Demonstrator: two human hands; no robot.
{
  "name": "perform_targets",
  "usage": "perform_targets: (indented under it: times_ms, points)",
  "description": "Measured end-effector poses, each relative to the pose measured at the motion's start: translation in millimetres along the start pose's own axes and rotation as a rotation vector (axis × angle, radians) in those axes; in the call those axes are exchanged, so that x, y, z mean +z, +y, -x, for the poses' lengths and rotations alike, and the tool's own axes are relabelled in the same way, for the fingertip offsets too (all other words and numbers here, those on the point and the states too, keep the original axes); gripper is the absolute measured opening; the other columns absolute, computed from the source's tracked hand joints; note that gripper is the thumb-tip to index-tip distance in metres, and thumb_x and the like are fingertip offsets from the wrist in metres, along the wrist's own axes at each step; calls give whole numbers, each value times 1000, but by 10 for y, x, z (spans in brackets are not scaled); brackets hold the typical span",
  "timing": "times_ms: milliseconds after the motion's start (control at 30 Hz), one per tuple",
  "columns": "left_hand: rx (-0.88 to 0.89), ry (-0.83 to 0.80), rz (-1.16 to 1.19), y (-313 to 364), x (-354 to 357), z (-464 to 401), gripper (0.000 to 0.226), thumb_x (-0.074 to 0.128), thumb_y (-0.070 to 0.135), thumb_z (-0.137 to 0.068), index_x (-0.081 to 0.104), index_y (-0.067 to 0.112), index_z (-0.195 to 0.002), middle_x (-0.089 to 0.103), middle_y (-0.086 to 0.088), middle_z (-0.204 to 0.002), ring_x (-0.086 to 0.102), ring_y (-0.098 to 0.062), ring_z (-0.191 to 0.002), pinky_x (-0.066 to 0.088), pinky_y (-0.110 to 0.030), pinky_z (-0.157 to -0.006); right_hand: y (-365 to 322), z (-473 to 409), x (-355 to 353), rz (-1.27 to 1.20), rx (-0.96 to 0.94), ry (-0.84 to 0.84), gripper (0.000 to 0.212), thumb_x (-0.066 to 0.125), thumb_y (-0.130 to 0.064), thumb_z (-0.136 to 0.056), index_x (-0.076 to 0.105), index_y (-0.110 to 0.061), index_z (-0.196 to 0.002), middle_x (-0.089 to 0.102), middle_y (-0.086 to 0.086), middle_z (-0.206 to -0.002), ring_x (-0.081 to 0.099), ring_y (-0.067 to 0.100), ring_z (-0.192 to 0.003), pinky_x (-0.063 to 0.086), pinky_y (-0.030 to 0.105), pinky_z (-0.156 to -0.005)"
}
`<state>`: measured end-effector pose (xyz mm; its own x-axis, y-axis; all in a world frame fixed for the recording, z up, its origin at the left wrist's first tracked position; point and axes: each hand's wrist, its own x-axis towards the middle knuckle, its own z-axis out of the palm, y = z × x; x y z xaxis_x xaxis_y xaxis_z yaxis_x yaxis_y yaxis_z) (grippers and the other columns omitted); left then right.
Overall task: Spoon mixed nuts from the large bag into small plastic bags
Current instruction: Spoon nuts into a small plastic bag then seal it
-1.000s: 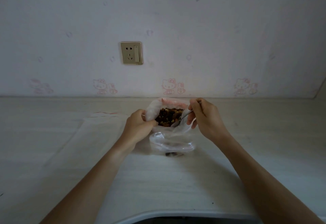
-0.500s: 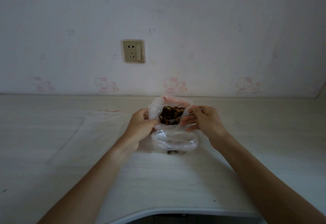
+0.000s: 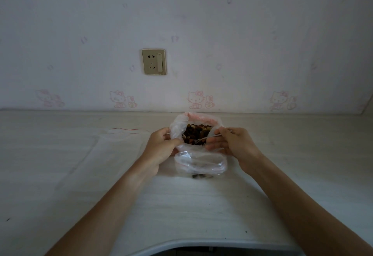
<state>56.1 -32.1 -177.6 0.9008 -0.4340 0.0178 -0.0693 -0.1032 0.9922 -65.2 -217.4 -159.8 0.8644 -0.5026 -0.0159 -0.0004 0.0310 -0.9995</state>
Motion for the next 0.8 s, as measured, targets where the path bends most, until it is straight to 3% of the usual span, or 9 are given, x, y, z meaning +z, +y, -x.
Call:
perform_targets:
  times_ms: [167,400,667,800]
  points:
    - [12,-2,31,23,-12,11,25,72,0,-83,76,17,-102,80,-3,-89,78,-23,-79,58,-25,-60,-11,5,-13,-124,86,13,34,43,-17,-111,66,6,-103,79,21,-91,79,33,-82,64,33,-68]
    - [16,-16,36,10,-5,13,27,73,4,-85,76,23,-103,80,-2,-94,79,-22,-83,58,-26,-61,28,4,46,-144,58,22,33,44,-18,-111,67,7,-105,79,20,-91,79,33,-82,65,33,-69]
    - [31,-9,13,35,-60,41,23,71,8,-89,75,22,-107,80,-2,-96,79,-21,-84,61,-32,-68,-7,23,2,-185,49,18,34,43,-20,-111,65,5,-110,79,19,-94,79,32,-86,61,30,-58]
    - [16,15,-54,37,-98,33,22,75,23,-92,73,26,-113,78,0,-106,78,-17,-90,64,-40,-82,-67,43,-27,-194,9,28,34,41,-20,-111,64,5,-109,79,20,-94,79,33,-87,62,33,-57]
